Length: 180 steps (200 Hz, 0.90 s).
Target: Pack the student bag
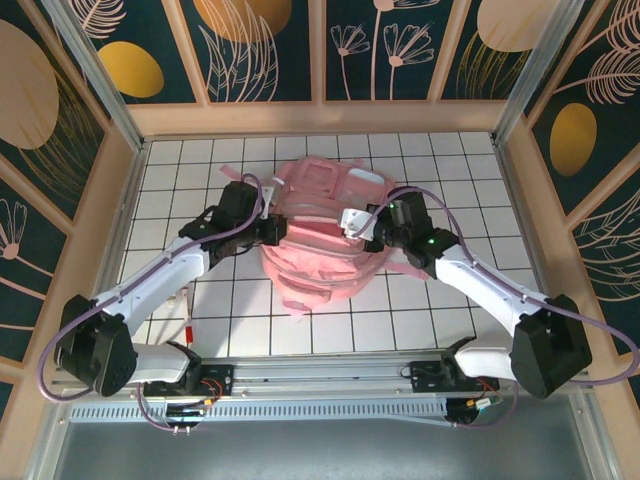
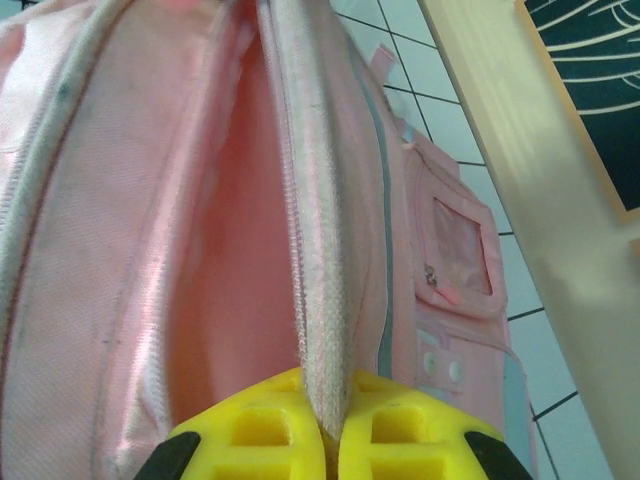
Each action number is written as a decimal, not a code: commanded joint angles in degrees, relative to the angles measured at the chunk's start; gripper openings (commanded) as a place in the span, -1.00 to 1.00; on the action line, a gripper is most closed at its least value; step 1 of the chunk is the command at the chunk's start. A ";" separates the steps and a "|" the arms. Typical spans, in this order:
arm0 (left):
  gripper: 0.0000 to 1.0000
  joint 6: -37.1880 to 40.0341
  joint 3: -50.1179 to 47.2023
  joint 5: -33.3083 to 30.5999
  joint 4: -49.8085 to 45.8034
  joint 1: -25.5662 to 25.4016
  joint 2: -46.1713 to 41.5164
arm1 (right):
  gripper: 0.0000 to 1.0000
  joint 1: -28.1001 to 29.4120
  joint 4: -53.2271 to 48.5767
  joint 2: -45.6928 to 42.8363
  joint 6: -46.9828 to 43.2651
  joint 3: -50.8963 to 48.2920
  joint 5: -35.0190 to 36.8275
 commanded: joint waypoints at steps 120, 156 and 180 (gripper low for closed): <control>-1.00 1.13 -1.37 24.65 1.50 -0.58 0.21 | -0.29 17.94 4.44 13.84 10.38 11.43 24.50; -1.00 3.45 -1.22 18.48 -0.48 -0.35 -2.47 | -1.00 18.05 5.04 13.22 8.40 10.08 24.45; -1.00 7.39 -0.05 13.57 -2.08 2.25 -2.71 | -1.00 17.53 2.75 10.47 4.15 7.62 20.72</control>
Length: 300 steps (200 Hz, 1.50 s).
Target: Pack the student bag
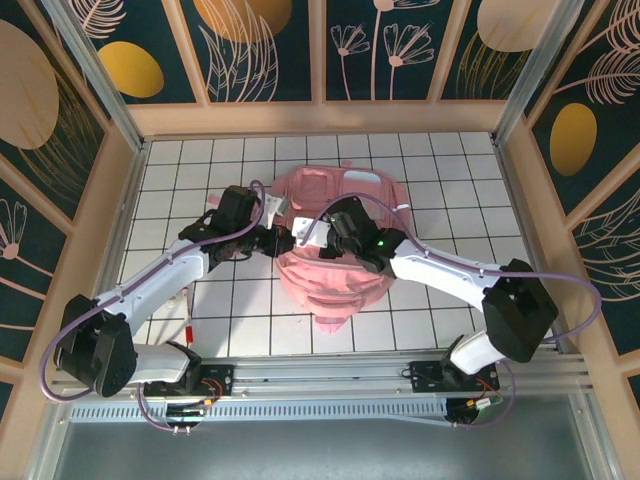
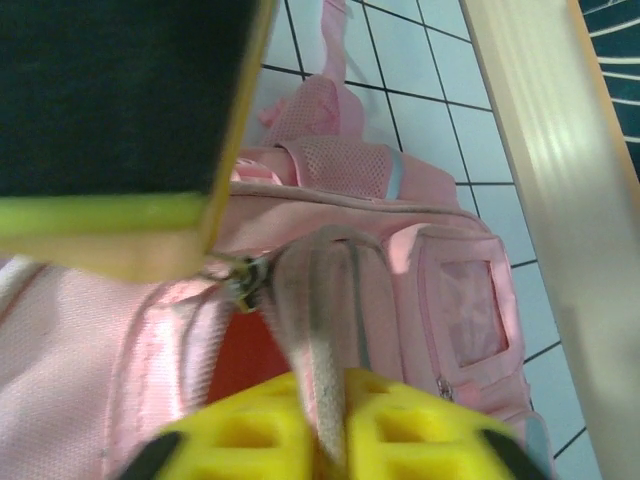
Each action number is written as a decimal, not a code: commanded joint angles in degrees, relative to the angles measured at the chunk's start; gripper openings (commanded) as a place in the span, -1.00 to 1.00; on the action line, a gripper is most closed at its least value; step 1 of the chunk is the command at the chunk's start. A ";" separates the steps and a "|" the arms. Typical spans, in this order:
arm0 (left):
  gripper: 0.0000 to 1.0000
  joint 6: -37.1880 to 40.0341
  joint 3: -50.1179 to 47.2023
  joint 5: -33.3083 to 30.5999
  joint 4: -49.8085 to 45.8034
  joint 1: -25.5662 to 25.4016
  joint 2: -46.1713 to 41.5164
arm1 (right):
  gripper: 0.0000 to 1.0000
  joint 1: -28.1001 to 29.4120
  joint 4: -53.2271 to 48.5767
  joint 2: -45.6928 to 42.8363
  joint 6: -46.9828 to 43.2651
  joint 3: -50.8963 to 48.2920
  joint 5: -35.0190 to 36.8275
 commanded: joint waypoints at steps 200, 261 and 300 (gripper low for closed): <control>0.15 13.31 4.90 4.52 -6.38 8.84 1.11 | -1.00 -8.56 1.22 -8.94 -11.27 -3.10 -25.22; 0.98 -5.94 6.79 -19.50 -23.63 15.48 -3.44 | -0.91 -8.57 3.25 -9.90 -5.18 -4.57 -26.46; 0.98 -11.34 4.07 -26.98 -29.80 27.56 -3.59 | -0.36 -8.44 4.04 -10.74 -1.56 -6.52 -27.50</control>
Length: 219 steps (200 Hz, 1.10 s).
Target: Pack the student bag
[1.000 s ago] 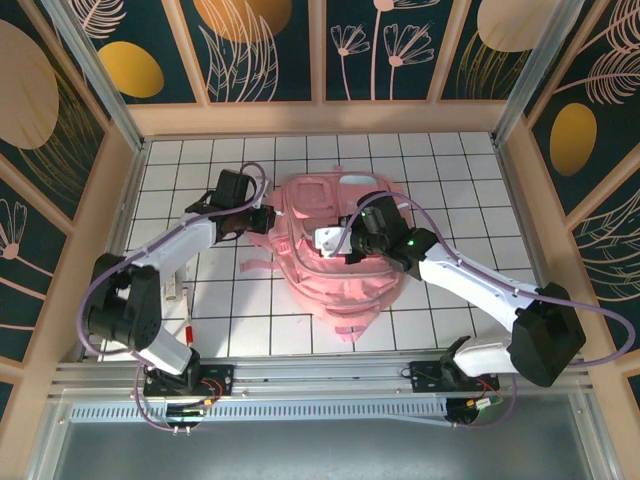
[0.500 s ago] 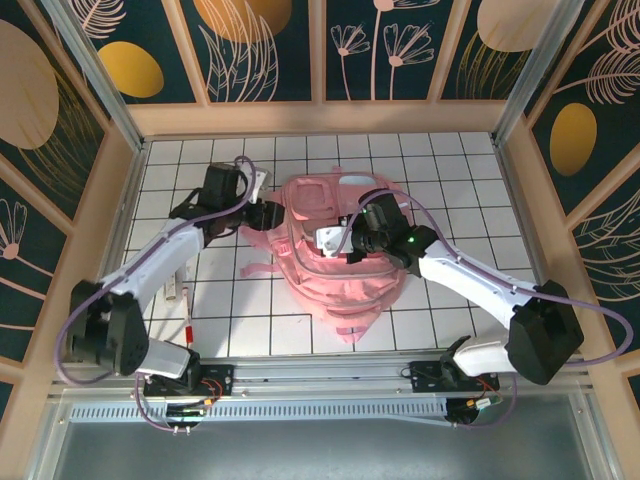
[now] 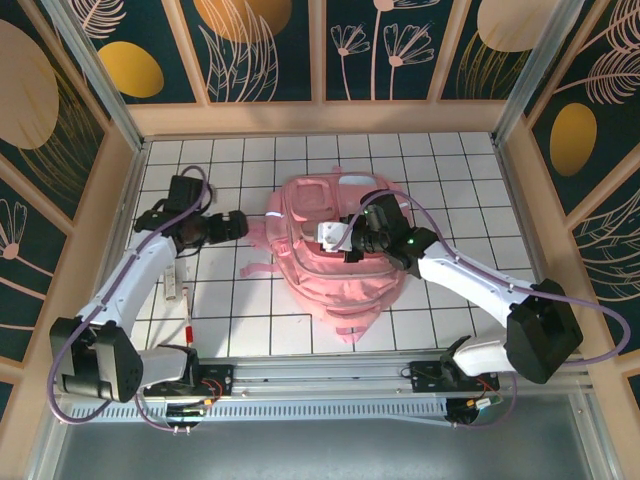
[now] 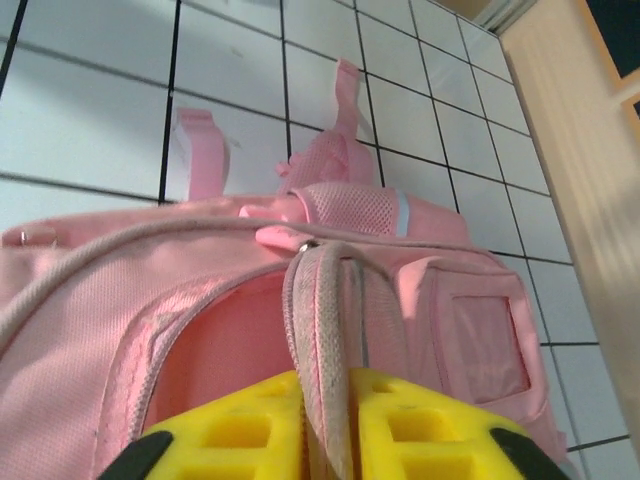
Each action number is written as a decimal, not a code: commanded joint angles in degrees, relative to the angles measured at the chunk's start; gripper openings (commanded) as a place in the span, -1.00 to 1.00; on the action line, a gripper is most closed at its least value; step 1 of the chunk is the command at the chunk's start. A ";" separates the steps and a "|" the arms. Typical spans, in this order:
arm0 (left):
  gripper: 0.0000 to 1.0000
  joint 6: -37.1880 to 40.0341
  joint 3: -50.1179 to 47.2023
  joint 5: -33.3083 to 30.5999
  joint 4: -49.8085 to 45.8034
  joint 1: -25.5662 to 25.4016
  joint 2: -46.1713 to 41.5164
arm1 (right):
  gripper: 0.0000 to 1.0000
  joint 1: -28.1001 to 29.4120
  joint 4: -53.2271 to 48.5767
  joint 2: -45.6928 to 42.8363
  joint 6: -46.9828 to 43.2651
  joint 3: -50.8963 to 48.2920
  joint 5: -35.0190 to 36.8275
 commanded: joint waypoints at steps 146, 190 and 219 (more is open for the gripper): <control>0.93 1.67 -6.95 -16.55 5.22 19.64 20.61 | 0.96 -0.84 -1.91 -9.38 5.70 2.19 -2.10; 0.57 2.17 -7.18 -10.01 5.87 20.39 24.75 | 0.98 -1.85 -0.33 -9.40 6.54 2.26 -0.10; 0.35 0.70 -7.96 -12.85 6.46 20.44 24.17 | 0.99 -1.76 8.95 -10.78 20.11 0.58 10.64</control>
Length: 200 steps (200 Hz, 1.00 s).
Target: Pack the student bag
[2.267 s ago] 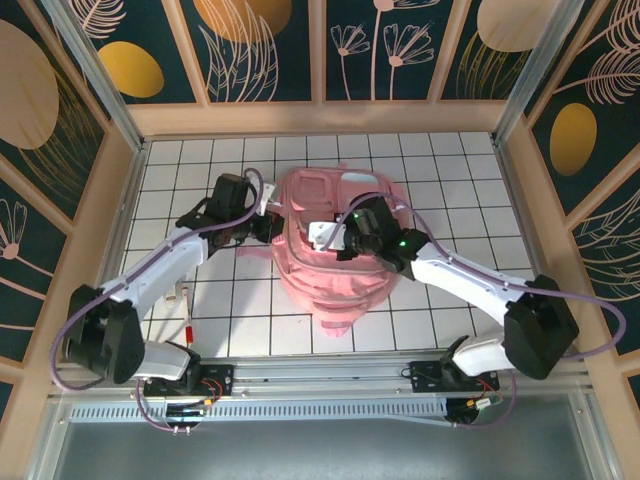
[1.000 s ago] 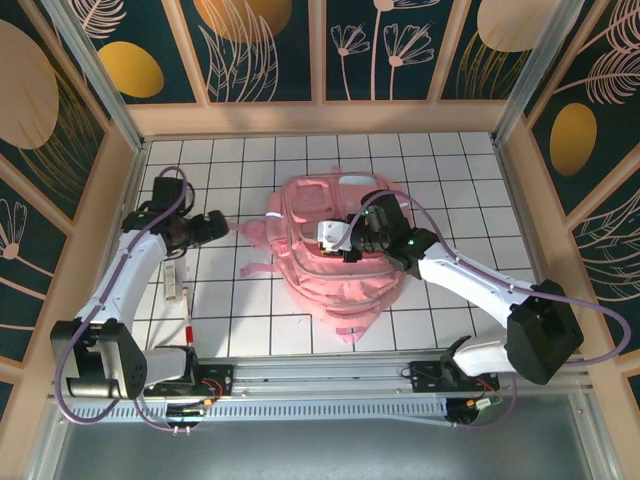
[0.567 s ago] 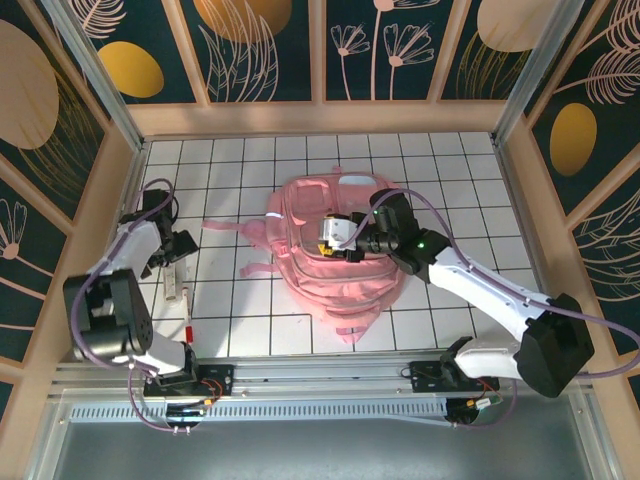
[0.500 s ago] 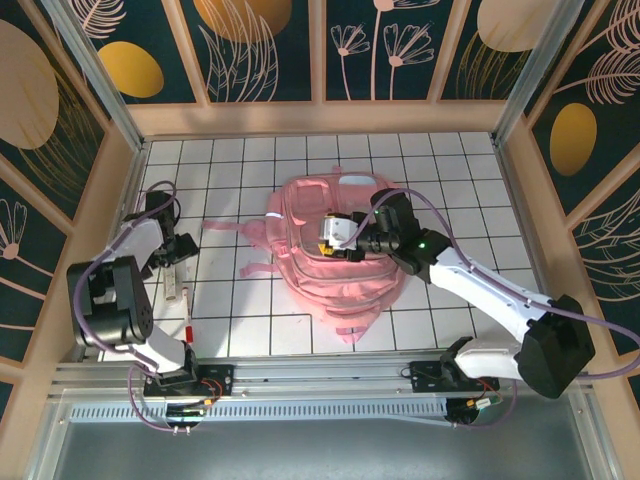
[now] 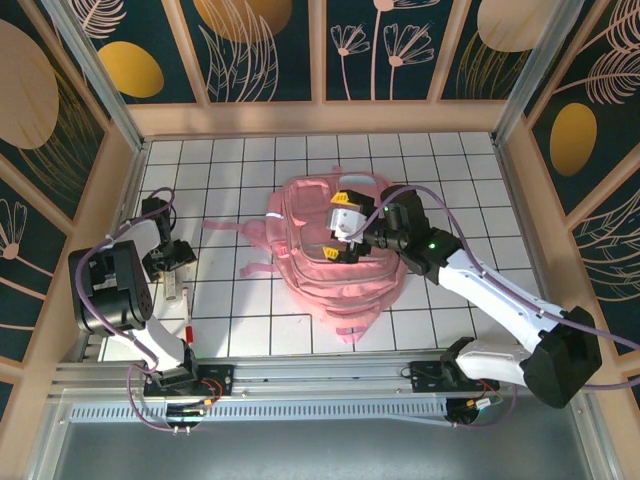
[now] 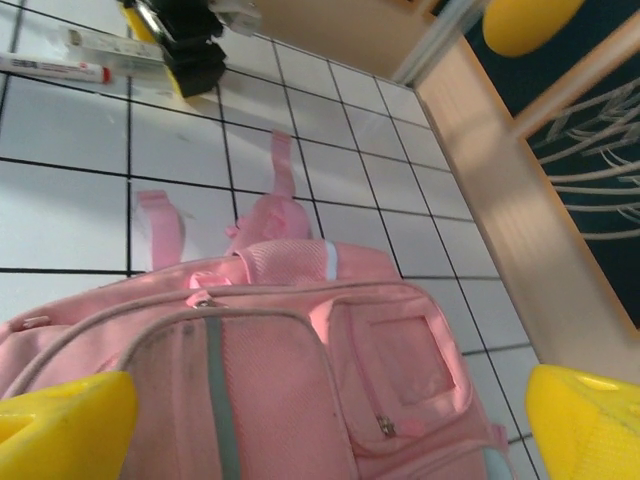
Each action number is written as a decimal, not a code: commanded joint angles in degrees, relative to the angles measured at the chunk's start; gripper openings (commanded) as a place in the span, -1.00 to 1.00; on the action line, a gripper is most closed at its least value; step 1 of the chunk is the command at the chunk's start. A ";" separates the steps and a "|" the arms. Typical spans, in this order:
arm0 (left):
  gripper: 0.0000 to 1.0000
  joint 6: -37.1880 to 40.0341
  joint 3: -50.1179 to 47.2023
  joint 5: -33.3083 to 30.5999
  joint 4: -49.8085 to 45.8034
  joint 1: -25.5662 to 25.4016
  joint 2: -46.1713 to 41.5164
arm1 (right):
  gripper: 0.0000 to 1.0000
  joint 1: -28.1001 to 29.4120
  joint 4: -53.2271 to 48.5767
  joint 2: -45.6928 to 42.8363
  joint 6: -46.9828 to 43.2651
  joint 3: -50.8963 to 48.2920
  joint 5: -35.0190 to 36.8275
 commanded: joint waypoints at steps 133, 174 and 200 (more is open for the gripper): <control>-0.03 -9.06 7.43 -1.83 -3.65 0.41 2.36 | 0.98 -1.23 6.80 0.22 44.32 2.41 27.82; -0.10 -11.07 9.66 -1.03 -6.04 0.45 0.60 | 0.99 -1.38 -0.07 3.33 47.79 5.86 30.85; -0.13 -11.70 12.14 3.78 -8.30 0.45 -1.25 | 0.99 -3.33 -5.64 4.45 59.29 5.60 31.84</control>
